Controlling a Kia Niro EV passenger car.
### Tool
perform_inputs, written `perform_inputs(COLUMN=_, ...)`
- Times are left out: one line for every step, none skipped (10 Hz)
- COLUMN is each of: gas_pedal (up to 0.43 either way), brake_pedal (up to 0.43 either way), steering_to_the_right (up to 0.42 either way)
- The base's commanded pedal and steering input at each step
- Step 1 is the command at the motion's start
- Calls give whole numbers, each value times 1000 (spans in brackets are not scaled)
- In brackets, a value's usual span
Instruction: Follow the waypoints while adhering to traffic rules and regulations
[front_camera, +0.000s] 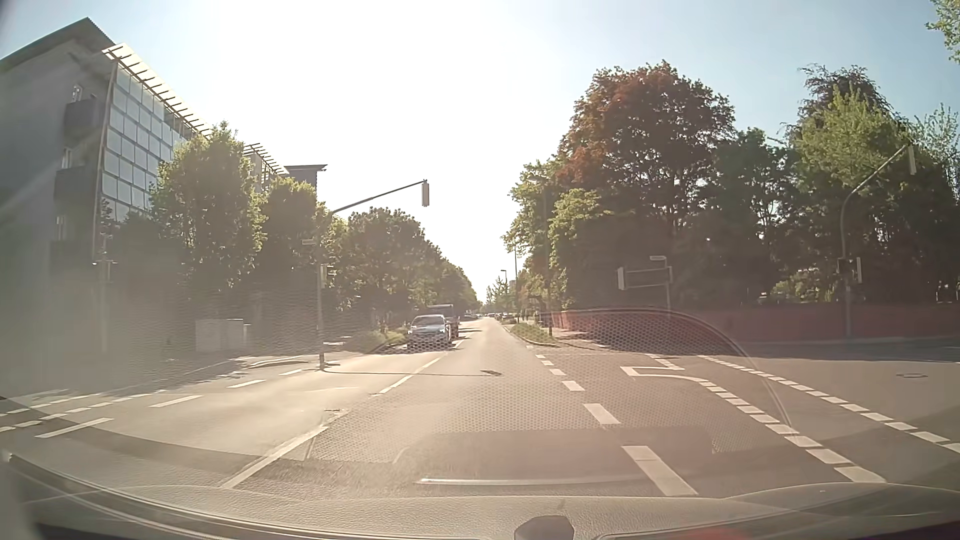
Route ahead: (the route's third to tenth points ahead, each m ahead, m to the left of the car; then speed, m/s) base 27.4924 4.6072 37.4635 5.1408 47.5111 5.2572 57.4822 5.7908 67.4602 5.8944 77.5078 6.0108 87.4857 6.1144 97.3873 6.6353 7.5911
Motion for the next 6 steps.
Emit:
perform_inputs(gas_pedal=378, brake_pedal=0, steering_to_the_right=-1)
perform_inputs(gas_pedal=358, brake_pedal=0, steering_to_the_right=-3)
perform_inputs(gas_pedal=350, brake_pedal=0, steering_to_the_right=-5)
perform_inputs(gas_pedal=350, brake_pedal=0, steering_to_the_right=-8)
perform_inputs(gas_pedal=350, brake_pedal=0, steering_to_the_right=-8)
perform_inputs(gas_pedal=350, brake_pedal=0, steering_to_the_right=-11)
